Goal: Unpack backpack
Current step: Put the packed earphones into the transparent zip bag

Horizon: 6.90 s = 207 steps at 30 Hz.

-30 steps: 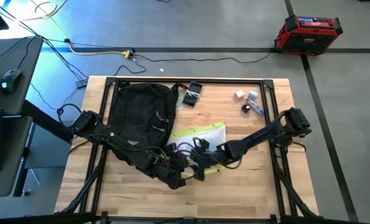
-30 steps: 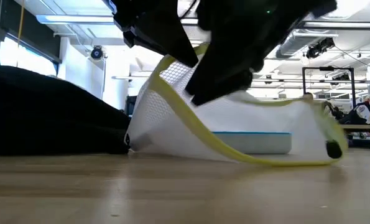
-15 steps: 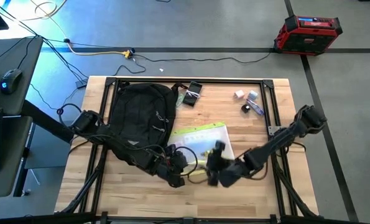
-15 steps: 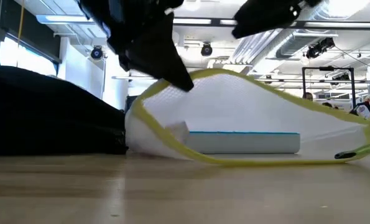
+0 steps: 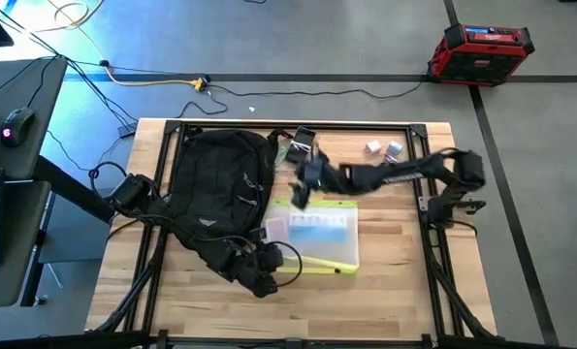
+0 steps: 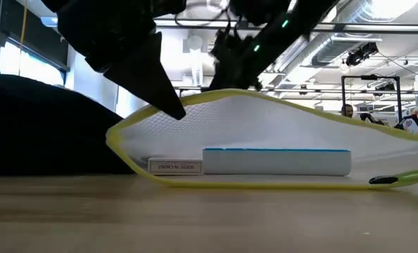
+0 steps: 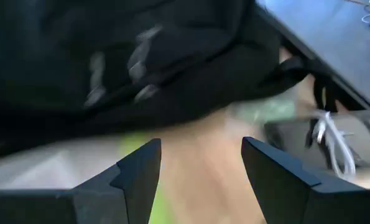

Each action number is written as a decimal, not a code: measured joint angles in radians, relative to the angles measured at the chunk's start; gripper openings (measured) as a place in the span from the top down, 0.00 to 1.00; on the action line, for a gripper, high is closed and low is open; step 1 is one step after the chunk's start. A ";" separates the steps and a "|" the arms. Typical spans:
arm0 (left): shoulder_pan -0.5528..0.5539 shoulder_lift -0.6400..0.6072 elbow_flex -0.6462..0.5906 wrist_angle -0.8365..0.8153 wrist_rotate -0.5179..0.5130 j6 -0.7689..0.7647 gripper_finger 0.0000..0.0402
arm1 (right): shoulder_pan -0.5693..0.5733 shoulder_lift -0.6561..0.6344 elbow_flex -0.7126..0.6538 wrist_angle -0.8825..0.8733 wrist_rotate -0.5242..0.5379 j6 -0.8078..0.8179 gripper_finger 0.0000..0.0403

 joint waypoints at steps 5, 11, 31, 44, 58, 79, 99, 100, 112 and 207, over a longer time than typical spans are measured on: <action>0.007 0.000 0.000 0.004 -0.013 0.025 1.00 | -0.155 0.112 0.000 0.204 -0.165 -0.031 0.48; 0.008 0.000 0.000 0.007 -0.025 0.043 1.00 | -0.244 0.224 0.075 0.192 -0.192 -0.063 0.48; 0.005 0.000 0.000 0.028 0.003 0.052 1.00 | -0.316 0.506 0.662 -0.508 -0.195 -0.267 0.46; 0.029 -0.035 0.002 0.167 0.163 0.101 1.00 | -0.378 0.507 0.674 -0.634 -0.401 -0.586 0.46; 0.211 -0.069 0.002 0.200 0.370 0.140 1.00 | -0.395 0.507 0.674 -0.800 -0.376 -0.767 0.46; 0.247 -0.096 0.002 0.140 0.445 0.163 1.00 | -0.466 0.470 0.673 -0.739 -0.524 -0.786 0.46; 0.276 -0.142 0.002 0.098 0.442 0.158 1.00 | -0.420 0.569 0.676 -0.627 -0.437 -0.825 0.66; 0.278 -0.142 0.002 0.098 0.441 0.158 1.00 | -0.420 0.569 0.676 -0.637 -0.425 -0.824 0.72; 0.278 -0.142 0.002 0.096 0.386 0.192 1.00 | -0.418 0.534 0.674 -0.783 -0.321 -0.690 0.87; 0.109 -0.072 0.001 0.181 0.122 0.166 1.00 | 0.441 0.079 -0.215 0.364 0.252 0.310 0.88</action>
